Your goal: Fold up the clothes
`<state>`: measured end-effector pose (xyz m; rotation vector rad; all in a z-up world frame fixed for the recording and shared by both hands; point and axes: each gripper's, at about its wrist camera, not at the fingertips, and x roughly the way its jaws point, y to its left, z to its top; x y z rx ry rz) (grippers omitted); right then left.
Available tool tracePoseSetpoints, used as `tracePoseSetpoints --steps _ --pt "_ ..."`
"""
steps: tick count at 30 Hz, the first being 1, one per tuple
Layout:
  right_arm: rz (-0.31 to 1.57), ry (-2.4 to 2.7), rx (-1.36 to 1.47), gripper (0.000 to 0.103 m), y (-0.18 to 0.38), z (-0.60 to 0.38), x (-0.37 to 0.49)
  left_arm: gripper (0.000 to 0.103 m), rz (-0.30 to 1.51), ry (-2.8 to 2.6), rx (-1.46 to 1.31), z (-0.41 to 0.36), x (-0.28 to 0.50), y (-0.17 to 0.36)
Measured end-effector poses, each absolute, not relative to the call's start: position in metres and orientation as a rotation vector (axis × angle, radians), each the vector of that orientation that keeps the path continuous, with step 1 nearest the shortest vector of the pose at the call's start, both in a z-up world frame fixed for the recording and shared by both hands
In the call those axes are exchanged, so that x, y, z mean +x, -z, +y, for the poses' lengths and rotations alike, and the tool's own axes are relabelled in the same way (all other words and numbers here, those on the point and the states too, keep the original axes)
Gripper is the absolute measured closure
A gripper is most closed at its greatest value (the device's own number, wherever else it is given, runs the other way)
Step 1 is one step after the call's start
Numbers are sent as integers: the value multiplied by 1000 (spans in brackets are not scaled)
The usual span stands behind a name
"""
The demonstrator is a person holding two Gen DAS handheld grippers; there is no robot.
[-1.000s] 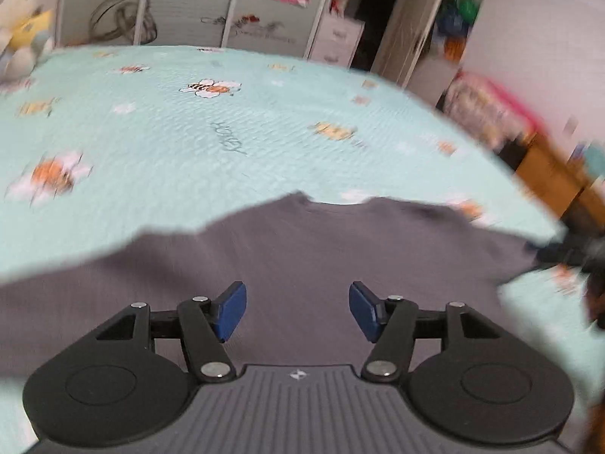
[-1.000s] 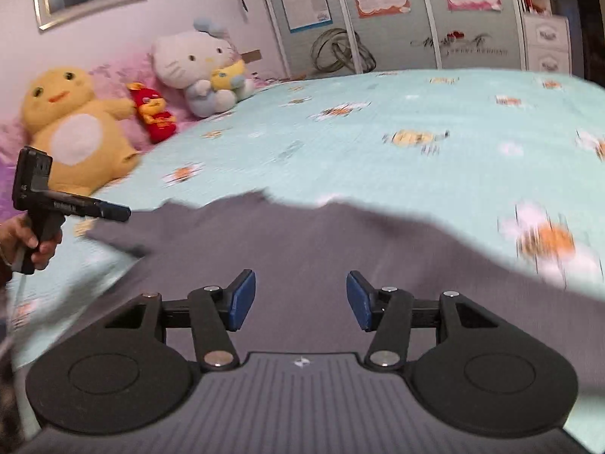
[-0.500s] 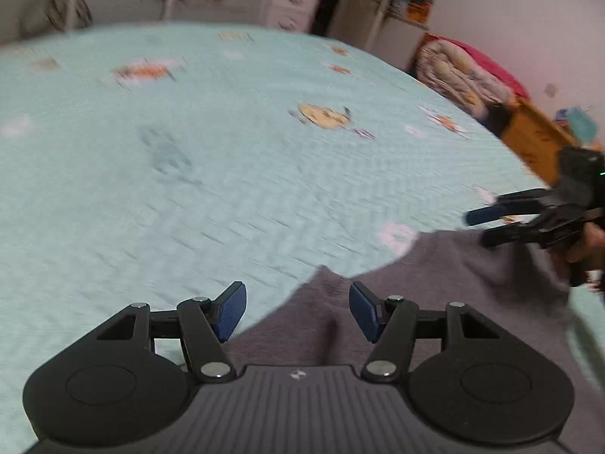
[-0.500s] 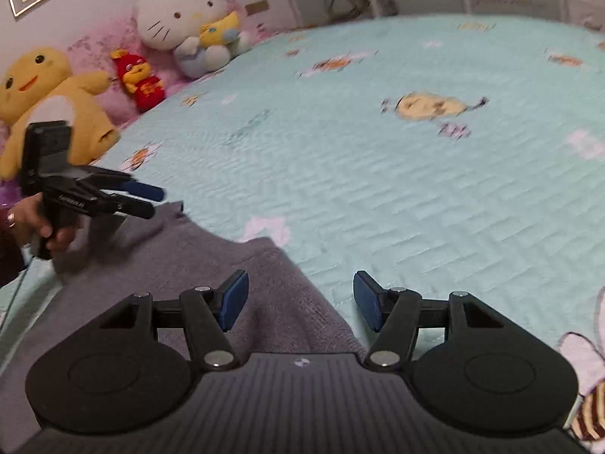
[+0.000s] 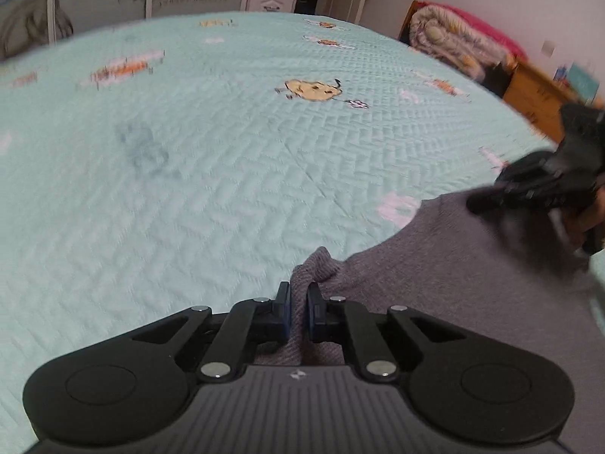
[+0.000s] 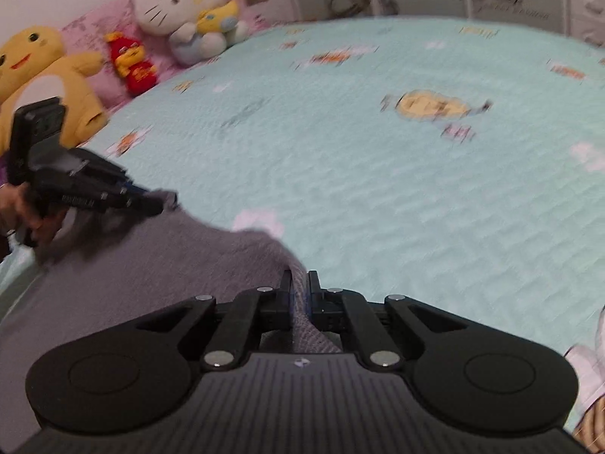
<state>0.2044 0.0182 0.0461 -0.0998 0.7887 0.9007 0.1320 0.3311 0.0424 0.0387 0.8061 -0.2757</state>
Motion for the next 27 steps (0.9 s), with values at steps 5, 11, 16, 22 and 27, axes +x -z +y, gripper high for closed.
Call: tracePoseSetpoints --steps 5,11,16,22,27 --pt "775 -776 -144 98 -37 35 223 92 766 183 103 322 153 -45" --pt "709 -669 65 67 -41 -2 210 52 653 -3 144 324 121 -46" --pt "631 -660 224 61 -77 -62 120 53 563 -50 62 325 24 -87" --pt "815 -660 407 44 -65 -144 -24 33 669 -25 -78 321 -139 -91" --pt "956 -647 536 44 -40 -175 -118 33 759 -97 -269 330 -244 -66"
